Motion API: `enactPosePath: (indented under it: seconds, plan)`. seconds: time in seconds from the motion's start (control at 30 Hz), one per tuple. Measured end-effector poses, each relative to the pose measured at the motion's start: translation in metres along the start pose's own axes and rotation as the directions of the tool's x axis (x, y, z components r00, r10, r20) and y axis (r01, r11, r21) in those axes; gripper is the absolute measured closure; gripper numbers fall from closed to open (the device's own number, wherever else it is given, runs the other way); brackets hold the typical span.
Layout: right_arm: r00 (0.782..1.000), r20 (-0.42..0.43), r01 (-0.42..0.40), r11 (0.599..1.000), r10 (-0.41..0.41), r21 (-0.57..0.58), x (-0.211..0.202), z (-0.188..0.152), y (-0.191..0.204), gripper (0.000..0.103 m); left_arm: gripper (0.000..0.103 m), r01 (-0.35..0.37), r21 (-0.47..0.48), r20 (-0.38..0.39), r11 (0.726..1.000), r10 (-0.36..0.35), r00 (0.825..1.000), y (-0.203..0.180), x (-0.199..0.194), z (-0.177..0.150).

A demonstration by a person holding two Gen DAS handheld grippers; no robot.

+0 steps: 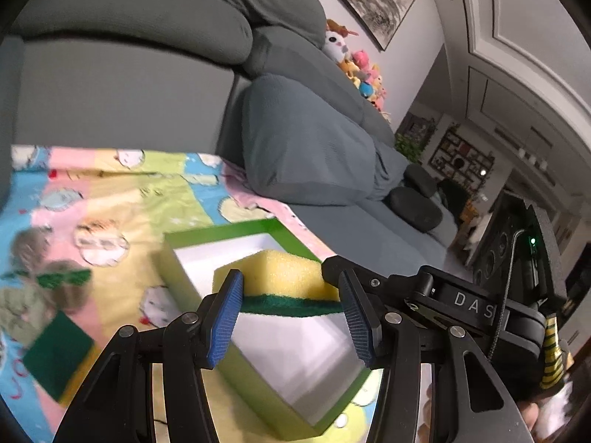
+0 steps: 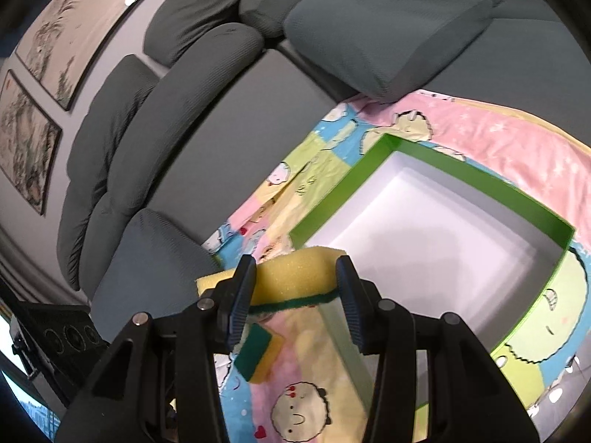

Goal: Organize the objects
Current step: 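Lift the held sponge with both grippers and carry it over the white box, then lower the sponge into the box and open both grippers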

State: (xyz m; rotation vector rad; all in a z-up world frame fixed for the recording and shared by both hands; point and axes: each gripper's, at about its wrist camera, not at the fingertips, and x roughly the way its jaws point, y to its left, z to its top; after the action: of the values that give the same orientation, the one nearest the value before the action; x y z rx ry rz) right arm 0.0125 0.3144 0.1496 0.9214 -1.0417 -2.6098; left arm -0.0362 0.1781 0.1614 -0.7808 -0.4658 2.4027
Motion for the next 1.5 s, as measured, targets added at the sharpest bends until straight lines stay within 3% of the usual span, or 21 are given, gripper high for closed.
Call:
enactPosePath:
  seconds: [0.37,0.77,1.23,1.5]
  plan:
    - [0.994,0.014,0.109,0.994,-0.109,0.034,-0.004,0.005,-0.027,0.059,0.05,0.102,-0.086,-0.053,0.991,-0.107,0.993,-0.002,0.025,-0.013]
    - [0.968,-0.014,0.249,0.967,-0.249,0.055,0.011,0.006,-0.049,0.059,0.05,0.134,-0.157,-0.132,0.979,-0.155,0.979,0.001,0.045,-0.032]
    - [0.952,-0.044,0.305,0.948,-0.302,0.091,0.02,0.002,-0.059,0.059,0.05,0.048,-0.114,-0.176,0.992,-0.067,0.982,-0.005,0.047,-0.048]
    - [0.94,-0.034,0.341,0.934,-0.339,0.107,0.017,0.002,-0.064,0.051,0.05,0.008,-0.069,-0.183,0.998,-0.021,0.983,-0.009,0.043,-0.05]
